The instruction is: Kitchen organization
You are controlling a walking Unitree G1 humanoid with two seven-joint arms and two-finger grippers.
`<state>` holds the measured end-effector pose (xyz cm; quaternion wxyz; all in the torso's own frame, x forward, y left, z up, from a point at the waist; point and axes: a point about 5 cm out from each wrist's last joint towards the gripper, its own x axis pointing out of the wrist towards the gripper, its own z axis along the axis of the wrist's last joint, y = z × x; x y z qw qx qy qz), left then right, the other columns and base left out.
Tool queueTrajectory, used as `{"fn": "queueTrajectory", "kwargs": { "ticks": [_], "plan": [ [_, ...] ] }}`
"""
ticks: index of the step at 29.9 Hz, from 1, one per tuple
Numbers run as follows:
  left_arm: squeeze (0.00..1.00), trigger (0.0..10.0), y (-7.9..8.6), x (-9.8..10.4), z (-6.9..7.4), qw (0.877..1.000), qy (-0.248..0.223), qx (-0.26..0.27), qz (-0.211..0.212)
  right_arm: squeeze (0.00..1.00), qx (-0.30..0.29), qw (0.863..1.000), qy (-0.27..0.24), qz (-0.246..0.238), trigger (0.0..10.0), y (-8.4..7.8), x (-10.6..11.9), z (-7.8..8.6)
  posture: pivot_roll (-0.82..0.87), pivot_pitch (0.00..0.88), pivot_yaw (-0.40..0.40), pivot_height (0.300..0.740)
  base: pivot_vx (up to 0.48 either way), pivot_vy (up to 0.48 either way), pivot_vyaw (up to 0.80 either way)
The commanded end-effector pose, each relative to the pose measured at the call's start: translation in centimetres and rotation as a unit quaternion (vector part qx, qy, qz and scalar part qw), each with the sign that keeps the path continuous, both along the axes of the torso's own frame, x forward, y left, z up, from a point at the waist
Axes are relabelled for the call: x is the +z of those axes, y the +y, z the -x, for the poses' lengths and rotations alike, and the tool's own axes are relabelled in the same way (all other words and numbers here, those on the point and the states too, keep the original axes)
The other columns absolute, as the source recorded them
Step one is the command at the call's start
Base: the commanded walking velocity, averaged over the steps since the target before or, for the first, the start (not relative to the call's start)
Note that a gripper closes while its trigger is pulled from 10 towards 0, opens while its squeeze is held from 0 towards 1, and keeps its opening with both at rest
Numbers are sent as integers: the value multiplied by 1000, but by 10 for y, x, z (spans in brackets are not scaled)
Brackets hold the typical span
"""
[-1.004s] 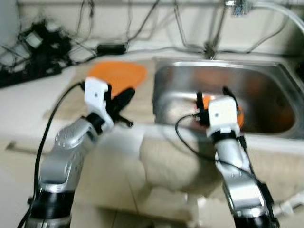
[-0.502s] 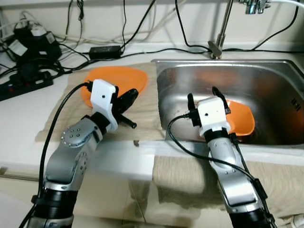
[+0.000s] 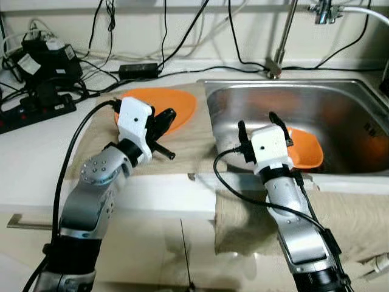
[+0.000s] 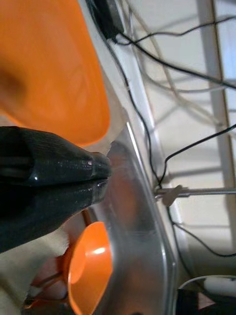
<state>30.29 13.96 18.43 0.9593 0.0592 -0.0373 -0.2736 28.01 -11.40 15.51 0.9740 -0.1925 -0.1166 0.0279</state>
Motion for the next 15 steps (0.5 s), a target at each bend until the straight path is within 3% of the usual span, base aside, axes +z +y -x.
{"fn": "queueTrajectory", "kwargs": {
  "ticks": [1, 5, 8, 11, 14, 15],
  "plan": [
    [0, 10000, -1, 5, -5, 1000, -7, -5, -12, 0, -6, 1000, -1, 2, 10000, -2, 0, -1, -9, 0, 84, 740, 0, 0, 0],
    [0, 10000, 5, 7, -14, 999, 2, -8, -39, 0, -5, 1000, -3, 0, 10000, -1, 1, -2, -7, 0, 87, 740, 0, 0, 0],
    [0, 10000, 18, 11, -30, 998, 11, 2, -62, 0, -4, 1000, -4, -3, 10000, 0, 1, -2, -6, 0, 87, 740, 0, 0, 0],
    [0, 10000, 21, 13, -34, 998, 11, 8, -65, 0, -3, 1000, -4, -3, 10000, 0, 1, -2, -6, 0, 87, 740, 0, 0, 0],
    [0, 10000, 41, 21, -57, 995, 16, 37, -89, 0, -2, 1000, -4, -5, 10000, 2, 1, -3, -7, 0, 92, 740, 0, 0, 0],
    [0, 10000, 41, 21, -57, 995, 16, 37, -89, 0, -2, 1000, -4, -5, 10000, 2, 1, -3, -7, 0, 92, 740, 0, 0, 0]
  ]
}}
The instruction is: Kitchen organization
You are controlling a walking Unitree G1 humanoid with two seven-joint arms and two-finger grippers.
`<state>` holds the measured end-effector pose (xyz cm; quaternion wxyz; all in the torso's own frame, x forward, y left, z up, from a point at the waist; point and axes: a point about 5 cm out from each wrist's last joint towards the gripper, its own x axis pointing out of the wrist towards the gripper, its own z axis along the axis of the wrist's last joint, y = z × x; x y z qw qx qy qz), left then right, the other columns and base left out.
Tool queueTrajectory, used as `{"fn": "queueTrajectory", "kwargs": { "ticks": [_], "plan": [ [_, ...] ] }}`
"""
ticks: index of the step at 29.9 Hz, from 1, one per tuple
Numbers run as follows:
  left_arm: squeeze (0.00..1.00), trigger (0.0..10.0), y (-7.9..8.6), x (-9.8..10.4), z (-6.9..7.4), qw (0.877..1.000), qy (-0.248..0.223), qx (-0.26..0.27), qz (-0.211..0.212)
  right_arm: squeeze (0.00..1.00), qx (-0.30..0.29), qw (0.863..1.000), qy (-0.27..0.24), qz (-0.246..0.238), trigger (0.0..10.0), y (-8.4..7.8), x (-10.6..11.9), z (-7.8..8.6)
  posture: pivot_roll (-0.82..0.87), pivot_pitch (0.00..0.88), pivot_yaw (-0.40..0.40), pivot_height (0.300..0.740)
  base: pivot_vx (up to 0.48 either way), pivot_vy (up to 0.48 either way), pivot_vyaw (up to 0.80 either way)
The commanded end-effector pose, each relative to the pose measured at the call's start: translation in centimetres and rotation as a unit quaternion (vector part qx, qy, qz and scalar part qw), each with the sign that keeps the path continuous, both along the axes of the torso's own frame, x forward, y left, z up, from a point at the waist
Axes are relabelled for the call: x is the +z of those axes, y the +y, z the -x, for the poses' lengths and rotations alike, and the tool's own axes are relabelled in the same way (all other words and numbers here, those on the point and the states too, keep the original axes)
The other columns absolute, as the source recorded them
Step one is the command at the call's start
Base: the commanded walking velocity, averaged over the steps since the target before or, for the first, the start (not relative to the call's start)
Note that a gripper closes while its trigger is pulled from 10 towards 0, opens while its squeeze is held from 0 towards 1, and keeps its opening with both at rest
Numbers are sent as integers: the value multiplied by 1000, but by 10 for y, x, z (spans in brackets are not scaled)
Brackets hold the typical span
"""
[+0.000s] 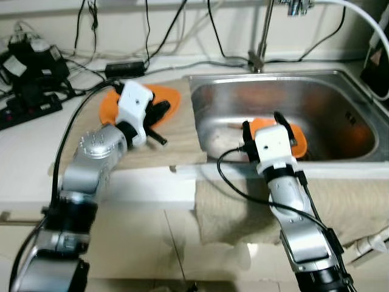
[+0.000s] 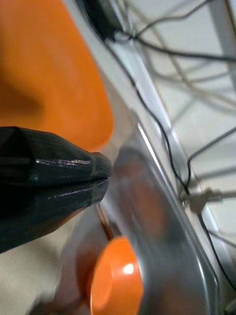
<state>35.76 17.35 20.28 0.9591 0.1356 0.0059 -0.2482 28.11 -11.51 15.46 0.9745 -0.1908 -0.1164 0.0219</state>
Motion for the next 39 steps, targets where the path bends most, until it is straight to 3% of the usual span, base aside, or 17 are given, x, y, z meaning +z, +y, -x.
{"fn": "queueTrajectory", "kwargs": {
  "ticks": [1, 11, 21, 24, 26, 33, 39],
  "plan": [
    [0, 10000, 19, 7, -15, 1000, -2, 28, -12, 0, 5, 1000, -3, -3, 10000, 4, 2, -2, -9, 0, 95, 740, 0, 0, 0],
    [0, 10000, 39, 3, -40, 994, 29, 84, -71, 0, 6, 1000, -4, -5, 10000, 4, 3, -4, -20, 0, 97, 740, 0, 0, 0],
    [0, 10000, 54, -9, -41, 980, 84, 98, -149, 0, 7, 1000, -1, -9, 10000, 4, 2, -5, -18, 0, 100, 740, 0, 0, 0],
    [0, 10000, 54, -15, -40, 976, 112, 82, -169, 0, 7, 1000, 1, -13, 10000, 4, 2, -6, -16, 0, 100, 740, 0, 0, 0],
    [0, 10000, 51, -26, -36, 971, 153, 51, -176, 0, 7, 1000, 8, -22, 10000, 4, 1, -8, -16, 0, 100, 740, 0, 0, 0],
    [0, 10000, 40, -33, -34, 970, 177, 6, -168, 0, 8, 1000, 11, -27, 10000, 4, 2, -10, -8, 0, 88, 740, 0, 0, 0],
    [0, 10000, 40, -41, -30, 967, 207, -12, -150, 0, 7, 1000, 13, -25, 10000, 2, 1, -12, -5, 0, 83, 740, 0, 0, 0]
  ]
}}
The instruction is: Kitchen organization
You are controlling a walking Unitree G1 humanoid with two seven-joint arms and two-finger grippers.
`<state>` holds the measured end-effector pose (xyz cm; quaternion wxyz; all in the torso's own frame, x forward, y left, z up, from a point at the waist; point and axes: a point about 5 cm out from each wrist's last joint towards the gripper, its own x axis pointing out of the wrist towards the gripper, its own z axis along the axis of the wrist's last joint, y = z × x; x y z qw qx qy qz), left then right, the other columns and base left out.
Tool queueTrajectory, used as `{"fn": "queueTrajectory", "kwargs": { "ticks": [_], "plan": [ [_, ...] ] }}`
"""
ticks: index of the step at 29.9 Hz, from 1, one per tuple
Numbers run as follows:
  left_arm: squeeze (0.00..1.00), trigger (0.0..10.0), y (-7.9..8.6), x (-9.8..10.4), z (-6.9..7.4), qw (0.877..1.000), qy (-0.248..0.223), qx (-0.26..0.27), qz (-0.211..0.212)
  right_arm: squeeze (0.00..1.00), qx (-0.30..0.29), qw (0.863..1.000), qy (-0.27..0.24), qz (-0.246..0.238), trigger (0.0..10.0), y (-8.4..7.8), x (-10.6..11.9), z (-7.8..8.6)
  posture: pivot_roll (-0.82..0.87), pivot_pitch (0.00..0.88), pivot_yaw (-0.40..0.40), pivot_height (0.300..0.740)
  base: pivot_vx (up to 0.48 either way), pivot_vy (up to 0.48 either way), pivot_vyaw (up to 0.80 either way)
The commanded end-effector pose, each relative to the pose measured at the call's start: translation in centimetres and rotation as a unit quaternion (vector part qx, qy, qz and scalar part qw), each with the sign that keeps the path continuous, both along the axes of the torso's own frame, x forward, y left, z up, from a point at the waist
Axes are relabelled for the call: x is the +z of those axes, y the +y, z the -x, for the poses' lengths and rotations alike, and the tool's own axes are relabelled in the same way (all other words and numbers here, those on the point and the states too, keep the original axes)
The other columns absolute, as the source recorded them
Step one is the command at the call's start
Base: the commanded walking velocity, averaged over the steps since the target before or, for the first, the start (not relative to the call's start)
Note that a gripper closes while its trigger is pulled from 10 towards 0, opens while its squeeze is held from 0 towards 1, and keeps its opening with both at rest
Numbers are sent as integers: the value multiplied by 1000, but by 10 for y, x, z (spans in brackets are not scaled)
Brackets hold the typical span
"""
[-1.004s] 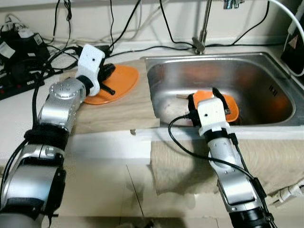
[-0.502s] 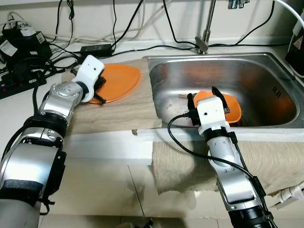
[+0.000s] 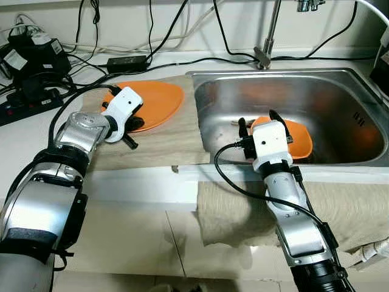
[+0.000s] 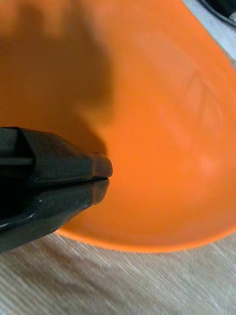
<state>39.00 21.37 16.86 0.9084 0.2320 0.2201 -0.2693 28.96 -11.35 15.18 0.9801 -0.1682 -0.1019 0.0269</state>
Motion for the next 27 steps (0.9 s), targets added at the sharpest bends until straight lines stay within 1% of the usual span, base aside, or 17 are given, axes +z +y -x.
{"fn": "queueTrajectory", "kwargs": {
  "ticks": [1, 3, 7, 13, 14, 16, 17, 18, 19, 20, 21, 23, 25, 27],
  "plan": [
    [0, 10000, 1, -8, 4, 1000, 26, -7, 2, 0, 3, 1000, -3, -2, 10000, 0, 4, -4, -3, 0, 81, 740, 0, 0, 0],
    [0, 10000, 3, -9, 5, 1000, 29, -12, -1, 0, 3, 1000, -2, -1, 10000, -1, 4, -4, -3, 0, 81, 740, 0, 0, 0],
    [0, 10000, 6, -9, 9, 999, 40, -31, 8, 0, 5, 1000, 0, 2, 10000, -2, 3, -5, 9, 2, 72, 740, 0, 0, 0],
    [0, 10000, 9, 0, 21, 996, 43, -72, 22, 0, 11, 1000, 7, 6, 10000, -1, -1, -6, 30, 6, 62, 740, 0, 0, 0],
    [0, 10000, 9, 0, 21, 996, 43, -72, 22, 0, 11, 1000, 7, 6, 10000, -1, -1, -6, 30, 6, 62, 740, 0, 0, 0],
    [0, 10000, 8, 2, 29, 995, 44, -87, 30, 0, 15, 1000, 11, 8, 10000, 1, -4, -7, 41, 7, 59, 740, 0, 0, 0],
    [0, 10000, 7, 2, 38, 994, 46, -97, 36, 0, 17, 1000, 15, 9, 10000, 2, -7, -7, 41, 7, 59, 740, 0, 0, 0],
    [0, 10000, 7, 2, 38, 994, 46, -97, 36, 0, 17, 1000, 15, 9, 10000, 2, -7, -7, 41, 7, 59, 740, 0, 0, 0],
    [0, 10000, 6, 0, 46, 993, 49, -103, 40, 0, 17, 1000, 18, 11, 10000, 2, -9, -8, 41, 7, 59, 740, 0, 0, 0],
    [0, 10000, 6, 0, 46, 993, 49, -103, 40, 0, 17, 1000, 18, 11, 10000, 2, -9, -8, 41, 7, 59, 740, 0, 0, 0],
    [0, 10000, 6, -3, 61, 991, 57, -112, 45, 0, 17, 1000, 23, 13, 10000, 1, -11, -8, 60, 10, 52, 740, 0, 0, 0],
    [0, 10000, 5, -5, 72, 990, 63, -118, 46, 0, 17, 999, 25, 15, 10000, 0, -13, -9, 67, 16, 46, 740, 0, 0, 0],
    [0, 10000, 5, -4, 76, 990, 63, -114, 46, 0, 19, 999, 28, 17, 10000, 0, -15, -9, 70, 15, 44, 740, 0, 0, 0],
    [0, 10000, 6, 2, 76, 992, 54, -106, 48, 0, 20, 999, 29, 19, 10000, 0, -16, -9, 70, 15, 44, 740, 0, 0, 0]
  ]
}}
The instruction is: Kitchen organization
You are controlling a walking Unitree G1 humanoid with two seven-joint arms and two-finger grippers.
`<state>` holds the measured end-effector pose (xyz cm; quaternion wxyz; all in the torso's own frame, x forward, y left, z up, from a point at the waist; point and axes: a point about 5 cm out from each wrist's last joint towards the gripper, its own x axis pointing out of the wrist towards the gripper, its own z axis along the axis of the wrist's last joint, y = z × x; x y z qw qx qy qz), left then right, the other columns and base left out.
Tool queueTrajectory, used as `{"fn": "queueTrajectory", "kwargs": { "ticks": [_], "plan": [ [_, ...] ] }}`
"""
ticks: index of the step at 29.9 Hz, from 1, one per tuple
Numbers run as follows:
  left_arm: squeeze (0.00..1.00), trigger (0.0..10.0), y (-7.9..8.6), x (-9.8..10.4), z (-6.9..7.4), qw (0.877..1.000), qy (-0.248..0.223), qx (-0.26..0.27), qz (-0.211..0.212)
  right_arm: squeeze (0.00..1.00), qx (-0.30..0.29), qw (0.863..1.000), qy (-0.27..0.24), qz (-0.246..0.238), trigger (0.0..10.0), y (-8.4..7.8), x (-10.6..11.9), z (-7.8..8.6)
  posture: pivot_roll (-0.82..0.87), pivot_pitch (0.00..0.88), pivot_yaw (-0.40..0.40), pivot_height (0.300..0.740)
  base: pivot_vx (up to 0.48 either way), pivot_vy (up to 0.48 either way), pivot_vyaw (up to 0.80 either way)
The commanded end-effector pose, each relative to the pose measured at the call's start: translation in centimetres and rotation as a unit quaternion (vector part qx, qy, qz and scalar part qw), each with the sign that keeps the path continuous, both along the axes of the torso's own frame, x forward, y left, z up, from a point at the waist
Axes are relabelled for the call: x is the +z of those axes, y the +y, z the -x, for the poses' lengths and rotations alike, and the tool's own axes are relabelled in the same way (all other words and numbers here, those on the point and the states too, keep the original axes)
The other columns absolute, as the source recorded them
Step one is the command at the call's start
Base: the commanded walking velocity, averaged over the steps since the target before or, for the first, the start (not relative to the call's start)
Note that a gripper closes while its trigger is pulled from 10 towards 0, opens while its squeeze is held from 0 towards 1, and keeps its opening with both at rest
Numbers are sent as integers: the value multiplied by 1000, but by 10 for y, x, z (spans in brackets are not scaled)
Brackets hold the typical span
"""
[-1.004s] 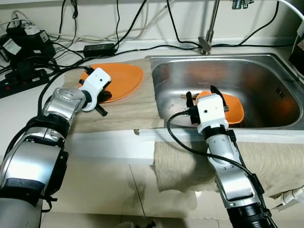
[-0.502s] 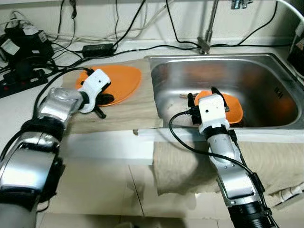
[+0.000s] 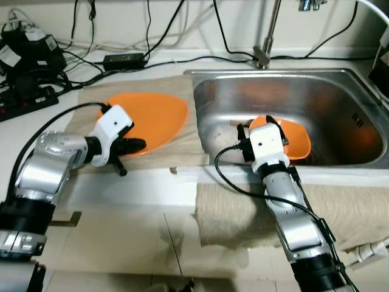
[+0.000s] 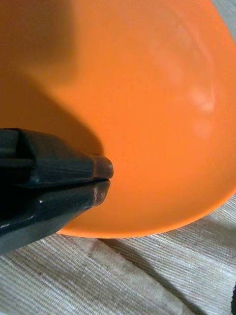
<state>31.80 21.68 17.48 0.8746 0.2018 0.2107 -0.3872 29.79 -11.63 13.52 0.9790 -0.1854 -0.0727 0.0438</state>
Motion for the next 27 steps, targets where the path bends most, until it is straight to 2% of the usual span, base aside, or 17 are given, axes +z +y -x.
{"fn": "queueTrajectory", "kwargs": {
  "ticks": [1, 2, 5, 6, 7, 11, 12, 14, 16, 18, 19, 27],
  "plan": [
    [0, 10000, 3, -2, 4, 1000, 17, 8, -1, 0, 10, 1000, -1, 0, 10000, 3, 0, -1, 70, 15, 44, 740, 0, 0, 0],
    [0, 10000, 3, 2, 4, 1000, 11, 12, 0, 0, 10, 1000, -2, 0, 10000, 3, 0, -1, 68, 13, 41, 740, 0, 0, 0],
    [0, 10000, 7, 30, -18, 995, -72, 61, 39, 0, 10, 1000, -8, -5, 10000, 3, 3, -5, 67, 5, 38, 740, 0, 0, 0],
    [0, 10000, 7, 30, -18, 995, -72, 61, 39, 0, 10, 1000, -8, -5, 10000, 3, 3, -5, 67, 5, 38, 740, 0, 0, 0],
    [0, 10000, 9, 45, -30, 986, -119, 99, 64, 0, 11, 1000, -13, -14, 10000, 3, 6, -7, 64, 2, 36, 740, 0, 0, 0],
    [0, 10000, 12, 53, -46, 974, -153, 145, 83, 0, 12, 1000, -19, -22, 10000, 4, 11, -8, 54, 0, 39, 740, 0, 0, 0],
    [0, 10000, 12, 53, -46, 974, -153, 145, 83, 0, 12, 1000, -19, -22, 10000, 4, 11, -8, 54, 0, 39, 740, 0, 0, 0],
    [0, 10000, 17, 47, -57, 970, -151, 175, 74, 0, 10, 999, -24, -21, 10000, 1, 13, -8, 42, 0, 43, 740, 0, 0, 0],
    [0, 10000, 18, 45, -59, 969, -150, 182, 73, 0, 10, 999, -24, -22, 10000, 1, 14, -8, 42, 0, 43, 740, 0, 0, 0],
    [0, 10000, 23, 32, -62, 972, -128, 192, 46, 0, 8, 999, -25, -24, 10000, -1, 15, -8, 33, 0, 46, 740, 0, 0, 0],
    [0, 10000, 30, 17, -62, 974, -100, 203, 14, 0, 8, 999, -23, -26, 10000, -2, 15, -7, 33, 0, 46, 740, 0, 0, 0],
    [0, 10000, 49, -15, -55, 969, -39, 237, -55, 0, 10, 999, -19, -24, 10000, -3, 14, -6, 17, 3, 48, 740, 0, 0, 0]
  ]
}}
